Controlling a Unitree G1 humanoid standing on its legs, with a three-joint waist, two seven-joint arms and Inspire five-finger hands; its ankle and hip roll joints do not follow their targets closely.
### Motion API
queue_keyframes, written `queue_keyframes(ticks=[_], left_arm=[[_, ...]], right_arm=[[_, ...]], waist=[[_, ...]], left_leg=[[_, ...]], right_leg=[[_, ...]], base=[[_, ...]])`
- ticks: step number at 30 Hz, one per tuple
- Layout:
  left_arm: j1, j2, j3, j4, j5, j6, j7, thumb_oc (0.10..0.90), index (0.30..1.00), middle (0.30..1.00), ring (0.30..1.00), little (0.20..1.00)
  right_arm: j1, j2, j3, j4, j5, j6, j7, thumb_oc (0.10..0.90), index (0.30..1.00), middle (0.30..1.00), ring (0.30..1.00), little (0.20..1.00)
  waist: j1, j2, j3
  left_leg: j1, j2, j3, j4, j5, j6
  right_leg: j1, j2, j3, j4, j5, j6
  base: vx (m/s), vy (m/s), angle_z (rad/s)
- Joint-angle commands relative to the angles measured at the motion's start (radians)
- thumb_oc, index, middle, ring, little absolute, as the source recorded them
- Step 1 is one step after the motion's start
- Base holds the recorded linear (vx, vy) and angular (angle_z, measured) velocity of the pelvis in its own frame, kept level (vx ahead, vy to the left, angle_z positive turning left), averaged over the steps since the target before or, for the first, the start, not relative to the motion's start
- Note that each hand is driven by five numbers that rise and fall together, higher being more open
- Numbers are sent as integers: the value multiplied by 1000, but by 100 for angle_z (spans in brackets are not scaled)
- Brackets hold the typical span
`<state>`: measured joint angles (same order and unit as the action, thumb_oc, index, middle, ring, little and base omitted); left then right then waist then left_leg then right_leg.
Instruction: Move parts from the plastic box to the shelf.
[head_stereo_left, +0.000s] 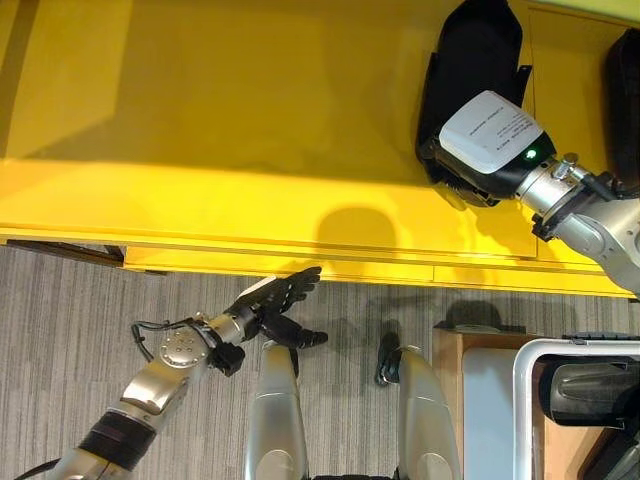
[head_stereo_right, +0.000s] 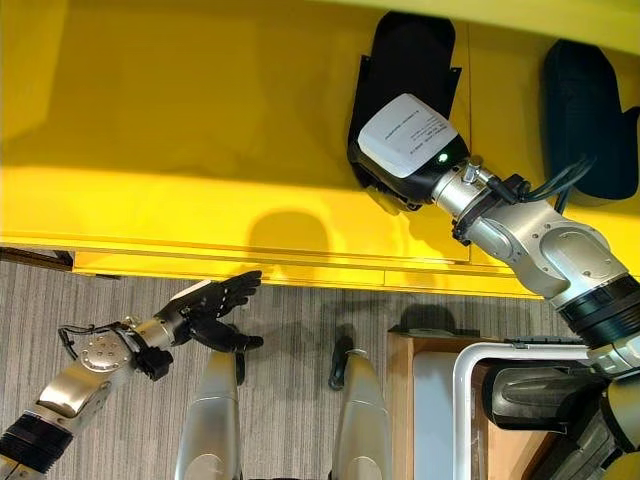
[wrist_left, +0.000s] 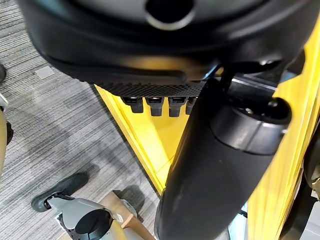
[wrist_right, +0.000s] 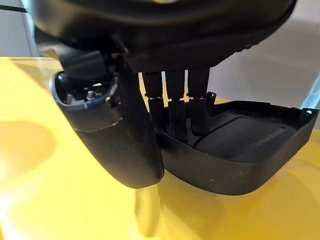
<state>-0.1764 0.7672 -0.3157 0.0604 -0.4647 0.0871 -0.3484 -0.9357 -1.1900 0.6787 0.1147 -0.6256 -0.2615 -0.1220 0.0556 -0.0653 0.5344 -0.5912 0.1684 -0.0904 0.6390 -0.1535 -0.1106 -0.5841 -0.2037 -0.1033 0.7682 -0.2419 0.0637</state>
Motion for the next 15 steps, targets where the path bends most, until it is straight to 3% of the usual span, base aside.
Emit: queue_keyframes(ticks=[1, 11, 12, 13, 15], left_arm=[[11, 3, 38, -117, -29, -68, -38, 900, 1000, 1000, 1000, 1000], [10, 16, 38, -109, -35, -71, -33, 900, 1000, 1000, 1000, 1000], [11, 12, 41, -107, -38, -68, -38, 900, 1000, 1000, 1000, 1000], [11, 15, 40, -110, -44, -60, -40, 900, 1000, 1000, 1000, 1000], [8, 14, 37, -110, -47, -59, -38, 900, 1000, 1000, 1000, 1000]], right_arm=[[-42, -55, 40, -52, 6, -16, 16, 400, 300, 300, 300, 300], [19, -58, 29, -19, -8, 11, 1, 400, 300, 300, 300, 300], [39, -52, 15, -9, -3, 69, 2, 804, 865, 865, 865, 865], [44, -51, 9, 2, 5, 81, -8, 900, 1000, 1000, 1000, 1000], [53, -41, -2, 17, 32, 120, -11, 900, 1000, 1000, 1000, 1000]], waist=[[-8, 19, -24], [-12, 11, -25], [-14, 11, -24], [-14, 11, -24], [-18, 11, -23]], left_leg=[[72, 57, 105, -24, -74, 60], [71, 63, 107, -18, -78, 62], [70, 64, 107, -16, -77, 62], [71, 64, 107, -17, -77, 63], [71, 65, 108, -18, -77, 63]], right_leg=[[53, 1, 48, -38, -24, -5], [57, 3, 46, -39, -23, -6], [55, 3, 46, -36, -22, -6], [55, 4, 46, -37, -22, -6], [55, 5, 48, -38, -22, -6]], base=[[0, 0, 0], [0, 0, 0], [0, 0, 0], [0, 0, 0], [0, 0, 0]])
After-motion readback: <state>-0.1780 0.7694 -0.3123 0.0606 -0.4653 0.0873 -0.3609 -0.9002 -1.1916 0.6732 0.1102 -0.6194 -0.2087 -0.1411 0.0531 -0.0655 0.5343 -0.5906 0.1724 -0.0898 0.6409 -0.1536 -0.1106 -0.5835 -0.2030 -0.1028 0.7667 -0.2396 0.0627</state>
